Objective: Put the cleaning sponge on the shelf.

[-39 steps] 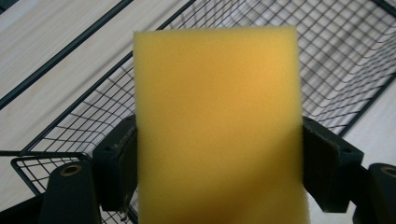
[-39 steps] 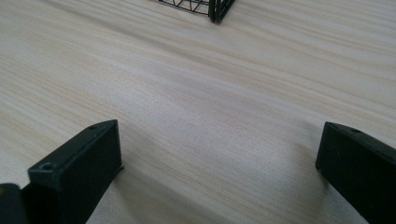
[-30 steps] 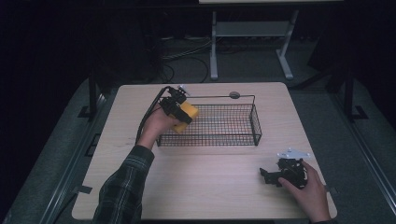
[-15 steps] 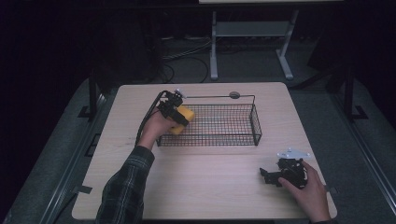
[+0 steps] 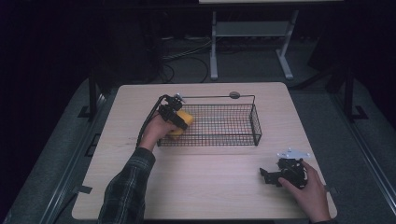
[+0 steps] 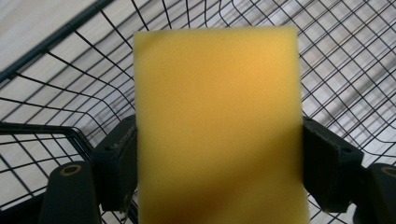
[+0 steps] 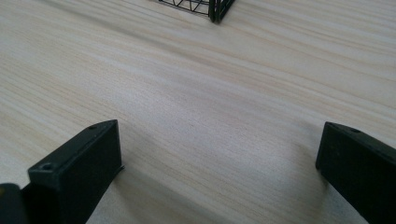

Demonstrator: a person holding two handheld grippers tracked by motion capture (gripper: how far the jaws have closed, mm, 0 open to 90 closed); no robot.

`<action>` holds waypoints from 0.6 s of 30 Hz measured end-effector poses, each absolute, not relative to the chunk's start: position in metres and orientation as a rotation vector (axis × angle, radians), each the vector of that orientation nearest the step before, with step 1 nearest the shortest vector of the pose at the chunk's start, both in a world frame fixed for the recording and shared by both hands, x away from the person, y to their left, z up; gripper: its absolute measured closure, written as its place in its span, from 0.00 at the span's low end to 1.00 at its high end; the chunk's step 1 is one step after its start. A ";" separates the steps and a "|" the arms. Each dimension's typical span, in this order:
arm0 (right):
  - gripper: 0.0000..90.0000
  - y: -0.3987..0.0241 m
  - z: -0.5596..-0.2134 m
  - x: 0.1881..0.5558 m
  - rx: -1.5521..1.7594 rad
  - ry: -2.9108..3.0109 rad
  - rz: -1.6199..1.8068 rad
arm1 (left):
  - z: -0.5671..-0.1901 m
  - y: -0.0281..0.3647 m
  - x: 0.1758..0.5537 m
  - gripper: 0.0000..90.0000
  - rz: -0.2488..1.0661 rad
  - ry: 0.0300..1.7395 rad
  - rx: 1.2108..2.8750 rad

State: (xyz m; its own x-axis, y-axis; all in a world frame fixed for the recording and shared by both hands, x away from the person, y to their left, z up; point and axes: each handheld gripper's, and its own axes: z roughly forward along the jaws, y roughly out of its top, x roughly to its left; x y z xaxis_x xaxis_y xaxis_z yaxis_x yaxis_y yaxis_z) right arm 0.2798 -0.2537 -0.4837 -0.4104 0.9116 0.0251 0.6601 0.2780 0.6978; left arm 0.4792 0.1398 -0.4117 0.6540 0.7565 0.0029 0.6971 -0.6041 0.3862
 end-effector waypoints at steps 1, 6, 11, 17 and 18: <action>0.00 -0.254 -0.484 0.280 1.421 2.173 0.905 | -0.412 0.140 0.479 0.26 0.232 1.150 2.526; 0.00 -0.254 -0.484 0.280 1.421 2.173 0.905 | -0.414 0.137 0.478 0.26 0.220 1.137 2.535; 0.00 -0.254 -0.484 0.280 1.421 2.173 0.905 | -0.414 0.136 0.479 0.25 0.215 1.132 2.542; 0.00 -0.254 -0.484 0.280 1.421 2.173 0.905 | -0.415 0.136 0.478 0.25 0.202 1.130 2.549; 0.00 -0.254 -0.484 0.280 1.421 2.173 0.905 | -0.415 0.136 0.478 0.25 0.201 1.131 2.550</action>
State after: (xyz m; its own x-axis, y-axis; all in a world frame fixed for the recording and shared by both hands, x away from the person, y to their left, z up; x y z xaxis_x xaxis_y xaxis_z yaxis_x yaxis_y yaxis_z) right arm 0.2798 -0.2537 -0.4837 -0.4103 0.9116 0.0251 0.6602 0.2779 0.6978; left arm 0.4783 0.1356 -0.4152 0.6724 0.7402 -0.0093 0.6916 -0.6237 0.3642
